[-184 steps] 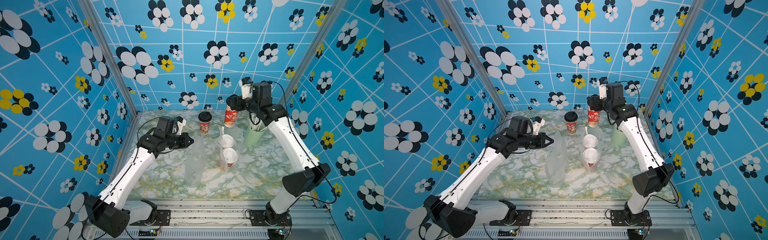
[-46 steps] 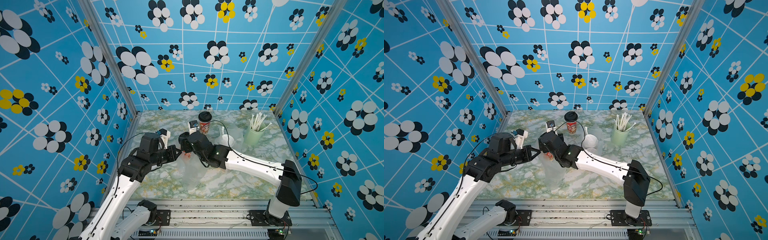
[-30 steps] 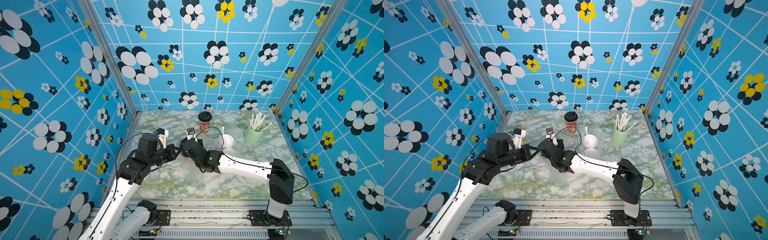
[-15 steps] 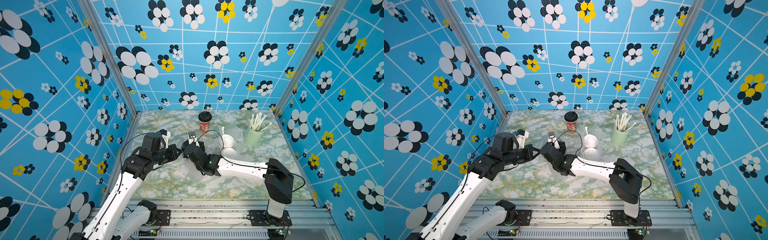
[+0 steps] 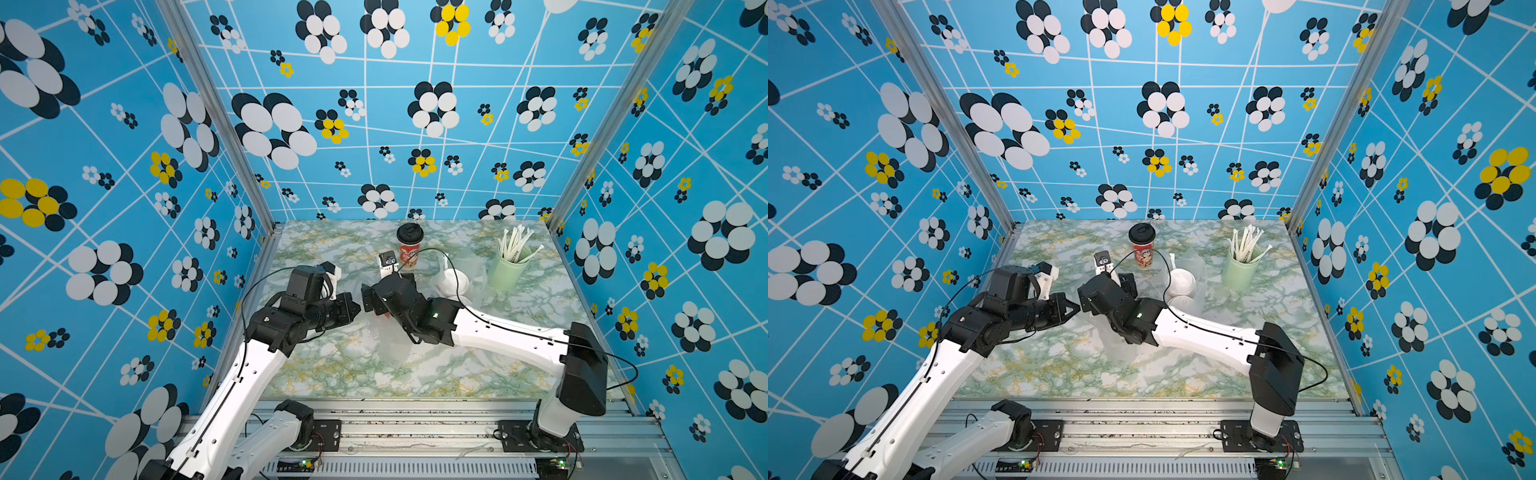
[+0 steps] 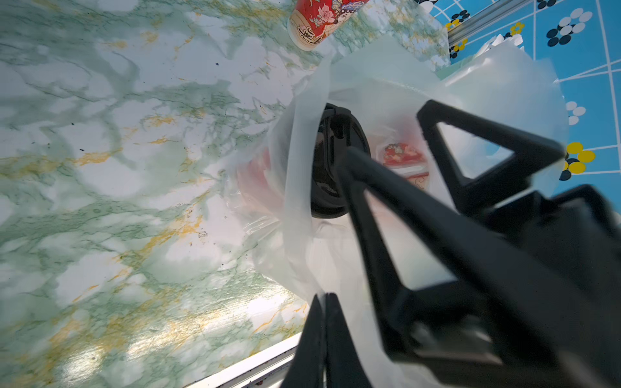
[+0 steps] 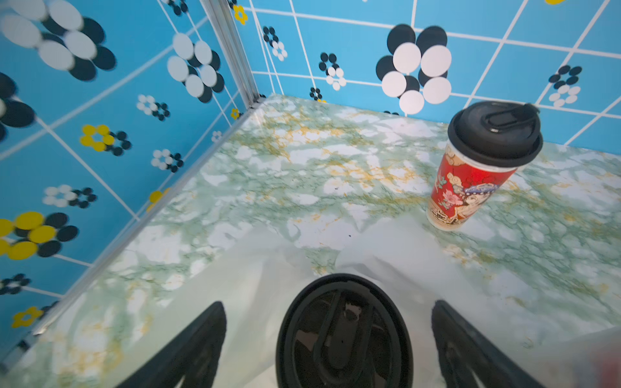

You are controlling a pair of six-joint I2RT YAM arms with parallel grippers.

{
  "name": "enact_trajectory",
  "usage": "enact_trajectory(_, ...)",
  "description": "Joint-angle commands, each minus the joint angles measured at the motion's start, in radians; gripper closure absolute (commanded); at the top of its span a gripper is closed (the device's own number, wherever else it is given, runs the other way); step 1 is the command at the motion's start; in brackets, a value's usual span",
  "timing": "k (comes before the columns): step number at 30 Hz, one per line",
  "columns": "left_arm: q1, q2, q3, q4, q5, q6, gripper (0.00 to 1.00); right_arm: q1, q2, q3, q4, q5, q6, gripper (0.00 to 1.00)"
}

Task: Pack milk tea into plastic carrier bags
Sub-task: Place the milk tea cup in the plastic carrier bag.

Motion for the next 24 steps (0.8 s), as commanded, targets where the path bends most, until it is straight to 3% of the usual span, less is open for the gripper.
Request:
enact_trajectory(1,0.006,0.006,0.057,-0.032,0.004,0.019,0.78,-0.012,-0.069,0.056,-0.137,-0.080,0.000,0.05)
enact_trajectory(8,-0.040,0.040,0.129,-0.109,0.022,0.009,0.41,-0.098,-0.126,0.119,-0.286,-0.179,-0.009,0.09)
enact_trajectory(9,-0.056,0.046,0.137,-0.120,0.018,0.011,0.39,-0.116,-0.123,0.164,-0.304,-0.195,-0.019,0.10)
enact_trajectory(17,-0.172,0.098,0.184,-0.160,-0.057,-0.013,0.37,-0.285,-0.037,0.292,-0.366,-0.294,-0.122,0.14)
enact_trajectory(24,-0.213,0.115,0.210,-0.139,-0.095,-0.053,0.38,-0.431,0.041,0.308,-0.261,-0.466,-0.232,0.15)
